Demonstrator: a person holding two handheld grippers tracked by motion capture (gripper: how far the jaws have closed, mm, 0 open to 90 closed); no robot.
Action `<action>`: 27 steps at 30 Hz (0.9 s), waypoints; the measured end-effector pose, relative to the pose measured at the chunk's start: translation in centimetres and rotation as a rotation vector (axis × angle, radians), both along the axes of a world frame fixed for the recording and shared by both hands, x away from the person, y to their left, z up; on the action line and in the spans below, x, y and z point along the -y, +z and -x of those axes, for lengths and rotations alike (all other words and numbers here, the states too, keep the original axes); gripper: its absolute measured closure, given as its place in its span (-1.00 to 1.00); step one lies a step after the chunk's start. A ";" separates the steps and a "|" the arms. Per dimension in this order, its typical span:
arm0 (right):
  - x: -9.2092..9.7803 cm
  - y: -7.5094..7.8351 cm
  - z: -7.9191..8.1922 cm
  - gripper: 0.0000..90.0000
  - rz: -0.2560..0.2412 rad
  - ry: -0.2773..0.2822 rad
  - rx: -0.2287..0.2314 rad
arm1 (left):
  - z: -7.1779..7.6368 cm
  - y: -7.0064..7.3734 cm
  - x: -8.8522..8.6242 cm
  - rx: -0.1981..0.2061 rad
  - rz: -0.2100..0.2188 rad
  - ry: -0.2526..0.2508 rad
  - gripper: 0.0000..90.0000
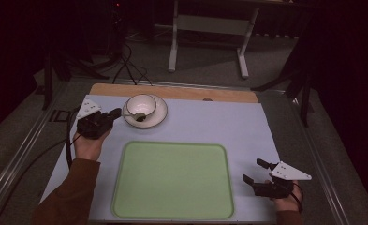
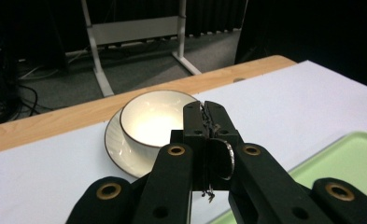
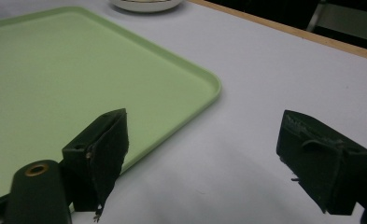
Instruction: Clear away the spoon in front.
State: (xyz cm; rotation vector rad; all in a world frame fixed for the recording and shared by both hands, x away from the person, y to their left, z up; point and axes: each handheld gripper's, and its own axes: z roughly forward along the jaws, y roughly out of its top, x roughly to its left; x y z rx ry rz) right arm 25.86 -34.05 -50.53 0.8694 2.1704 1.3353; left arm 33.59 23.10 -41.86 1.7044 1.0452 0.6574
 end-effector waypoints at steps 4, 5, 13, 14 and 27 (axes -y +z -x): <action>0.0 0.0 0.0 -0.63 0.000 0.000 0.001 | 0.7 -0.1 -0.2 -0.004 -0.006 -0.011 0.96; 0.0 0.0 0.0 -0.63 -0.001 -0.001 0.001 | 0.9 -0.1 -0.2 -0.006 -0.007 -0.015 0.97; -0.1 0.0 0.0 -0.63 0.002 0.002 0.000 | 2.0 -0.3 -1.0 -0.030 -0.003 -0.022 0.96; -0.1 0.0 0.0 -0.63 0.002 0.001 -0.001 | 2.1 -0.3 -1.0 -0.032 -0.007 -0.024 0.97; 0.0 0.0 0.0 -0.63 0.001 -0.001 0.000 | 2.7 -0.5 -0.5 -0.092 -0.079 -0.054 0.96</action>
